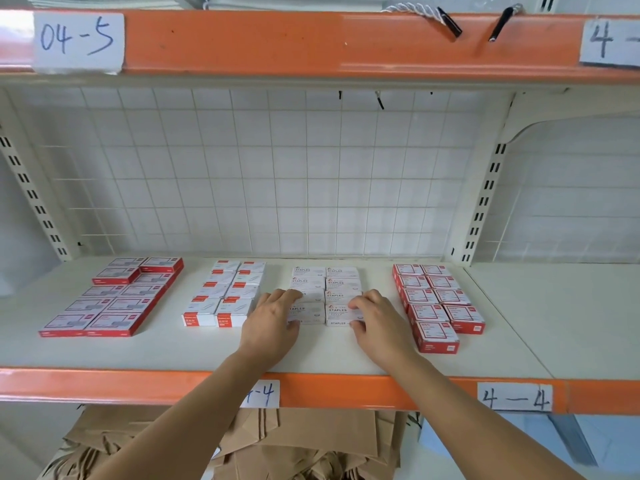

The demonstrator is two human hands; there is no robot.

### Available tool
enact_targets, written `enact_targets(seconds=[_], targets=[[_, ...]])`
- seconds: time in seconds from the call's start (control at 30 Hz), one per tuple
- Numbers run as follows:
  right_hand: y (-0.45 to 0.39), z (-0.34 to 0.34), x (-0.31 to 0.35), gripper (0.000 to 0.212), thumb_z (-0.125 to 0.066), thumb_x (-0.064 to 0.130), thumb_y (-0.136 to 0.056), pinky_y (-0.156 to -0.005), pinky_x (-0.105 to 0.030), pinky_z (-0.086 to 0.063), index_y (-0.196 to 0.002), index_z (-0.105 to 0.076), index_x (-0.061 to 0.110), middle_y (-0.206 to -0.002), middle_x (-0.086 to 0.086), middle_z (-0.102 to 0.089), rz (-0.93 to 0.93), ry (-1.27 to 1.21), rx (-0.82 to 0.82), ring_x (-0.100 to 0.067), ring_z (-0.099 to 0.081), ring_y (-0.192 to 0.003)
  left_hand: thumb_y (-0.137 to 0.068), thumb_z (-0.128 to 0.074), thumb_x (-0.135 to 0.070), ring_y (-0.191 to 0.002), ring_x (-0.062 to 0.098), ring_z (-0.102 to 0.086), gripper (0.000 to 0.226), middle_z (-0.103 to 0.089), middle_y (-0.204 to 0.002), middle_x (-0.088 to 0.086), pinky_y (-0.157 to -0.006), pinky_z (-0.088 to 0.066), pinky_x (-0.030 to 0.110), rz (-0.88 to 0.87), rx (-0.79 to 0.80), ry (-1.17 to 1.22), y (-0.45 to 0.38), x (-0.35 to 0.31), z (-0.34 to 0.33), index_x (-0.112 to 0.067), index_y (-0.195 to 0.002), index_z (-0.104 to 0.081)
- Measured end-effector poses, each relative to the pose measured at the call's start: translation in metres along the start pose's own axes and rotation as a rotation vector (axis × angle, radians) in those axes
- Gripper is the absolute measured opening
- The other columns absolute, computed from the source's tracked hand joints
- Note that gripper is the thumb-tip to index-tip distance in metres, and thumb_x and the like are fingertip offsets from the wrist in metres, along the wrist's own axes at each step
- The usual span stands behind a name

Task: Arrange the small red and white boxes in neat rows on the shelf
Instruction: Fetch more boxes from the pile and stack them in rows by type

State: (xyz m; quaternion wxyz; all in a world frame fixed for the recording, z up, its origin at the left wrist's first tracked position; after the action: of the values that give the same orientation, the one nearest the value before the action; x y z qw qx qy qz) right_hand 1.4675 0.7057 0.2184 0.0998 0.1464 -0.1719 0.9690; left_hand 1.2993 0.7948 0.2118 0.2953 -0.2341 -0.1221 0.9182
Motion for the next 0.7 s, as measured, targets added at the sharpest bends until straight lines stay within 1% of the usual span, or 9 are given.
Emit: enact_targets(seconds=[0.13,0.33,0.47,0.57,0.7], targets=[[-0.0005,-0.0004,0.0004,0.031,-0.052,0.022,-0.094,-0.074,-0.027,-0.047,-0.125,-0.052,0.023,-0.125,0.007,-0.045,-0.003,0.01,0.0,-0.013,-0.047,-0.113,-0.086,-0.058,-0.021,-0.11,0.016,-0.043,0.042,-0.053,-0.119,-0.005,-0.079,-0.049,0.028,0.044,-0.002,0.026,-0.0006,0.0031,0.0,-0.024,-0.125,-0.045],[-0.0007,-0.0004,-0.0004,0.031,-0.051,0.021,-0.093,-0.077,-0.03,-0.05,-0.124,-0.053,0.021,-0.125,0.005,-0.045,-0.018,0.007,-0.01,-0.014,-0.049,-0.111,-0.087,-0.06,-0.018,-0.113,0.016,-0.044,0.04,-0.054,-0.123,-0.005,-0.082,-0.05,0.03,0.043,0.013,0.04,0.0001,0.0037,-0.0019,-0.022,-0.123,-0.043],[-0.0005,-0.0005,-0.001,0.032,-0.053,0.027,-0.092,-0.076,-0.03,-0.05,-0.123,-0.053,0.02,-0.123,0.005,-0.046,-0.025,-0.004,-0.009,-0.014,-0.05,-0.109,-0.087,-0.06,-0.016,-0.114,0.017,-0.045,0.04,-0.054,-0.123,-0.004,-0.084,-0.051,0.031,0.045,0.014,0.046,0.0,0.0038,-0.0016,-0.022,-0.123,-0.042],[-0.0009,-0.0005,-0.0009,0.033,-0.055,0.032,-0.092,-0.075,-0.029,-0.049,-0.122,-0.054,0.02,-0.123,0.005,-0.047,-0.03,-0.016,-0.007,-0.014,-0.051,-0.109,-0.086,-0.059,-0.016,-0.113,0.017,-0.046,0.039,-0.053,-0.12,-0.003,-0.081,-0.052,0.032,0.044,0.015,0.044,0.0006,0.0041,-0.0009,-0.021,-0.122,-0.045],[-0.0035,0.0005,-0.0007,0.03,-0.055,0.031,-0.092,-0.075,-0.029,-0.048,-0.12,-0.055,0.019,-0.123,0.004,-0.048,-0.032,-0.017,0.001,-0.015,-0.052,-0.108,-0.086,-0.06,-0.013,-0.11,0.018,-0.047,0.031,-0.053,-0.121,-0.004,-0.077,-0.051,0.033,0.039,0.01,0.042,0.0005,0.0029,0.0003,-0.019,-0.116,-0.056]])
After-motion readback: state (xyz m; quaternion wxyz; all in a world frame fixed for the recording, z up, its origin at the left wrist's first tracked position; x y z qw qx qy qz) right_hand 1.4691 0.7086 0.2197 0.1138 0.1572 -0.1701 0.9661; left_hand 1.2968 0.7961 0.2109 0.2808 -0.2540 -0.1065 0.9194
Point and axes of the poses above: each hand's wrist, its own y-axis away from the middle knuckle, its own z-axis out of the back of the hand, x = y × z, the point moved 5 cm from there along -y, towards the middle knuckle
